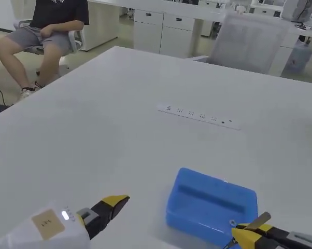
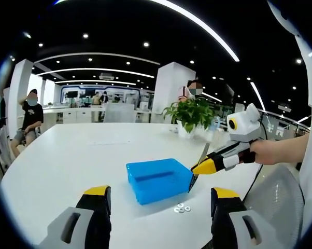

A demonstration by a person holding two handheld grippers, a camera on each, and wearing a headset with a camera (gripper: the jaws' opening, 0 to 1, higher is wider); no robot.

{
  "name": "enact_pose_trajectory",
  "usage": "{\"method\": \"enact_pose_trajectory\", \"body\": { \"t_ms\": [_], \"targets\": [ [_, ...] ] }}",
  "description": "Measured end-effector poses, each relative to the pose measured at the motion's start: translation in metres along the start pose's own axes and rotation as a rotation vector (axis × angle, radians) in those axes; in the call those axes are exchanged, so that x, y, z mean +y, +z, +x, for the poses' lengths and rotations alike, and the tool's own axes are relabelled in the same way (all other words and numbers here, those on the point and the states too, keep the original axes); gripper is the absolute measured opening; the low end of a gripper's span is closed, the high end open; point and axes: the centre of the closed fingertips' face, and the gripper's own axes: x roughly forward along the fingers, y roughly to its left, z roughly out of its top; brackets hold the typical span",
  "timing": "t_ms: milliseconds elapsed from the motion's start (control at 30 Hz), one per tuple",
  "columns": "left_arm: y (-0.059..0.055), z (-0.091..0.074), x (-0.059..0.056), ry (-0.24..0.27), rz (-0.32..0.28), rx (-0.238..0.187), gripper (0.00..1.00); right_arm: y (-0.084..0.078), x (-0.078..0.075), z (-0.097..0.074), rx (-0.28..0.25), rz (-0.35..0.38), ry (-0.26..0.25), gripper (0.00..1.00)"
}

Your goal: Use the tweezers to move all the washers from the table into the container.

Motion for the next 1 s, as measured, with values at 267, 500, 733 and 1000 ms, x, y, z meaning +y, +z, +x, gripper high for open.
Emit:
{"method": "enact_pose_trajectory", "body": {
  "t_ms": [267,500,733,1000],
  "targets": [
    [-0.002,0.000,0.000,0.000,0.003,0.011,0.79,-0.019,0.010,0.010,0.038,0.041,0.039,0.03],
    [-0.004,0.001,0.001,0.002,0.003,0.019,0.78,-0.032,0.014,0.015,0.065,0.054,0.049,0.03],
    [-0.005,0.001,0.000,-0.001,0.009,0.026,0.78,-0.037,0.015,0.016,0.077,0.053,0.054,0.03],
    [-0.007,0.001,0.000,0.000,0.017,0.038,0.77,-0.042,0.028,0.017,0.121,-0.086,0.075,0.04]
  ]
}}
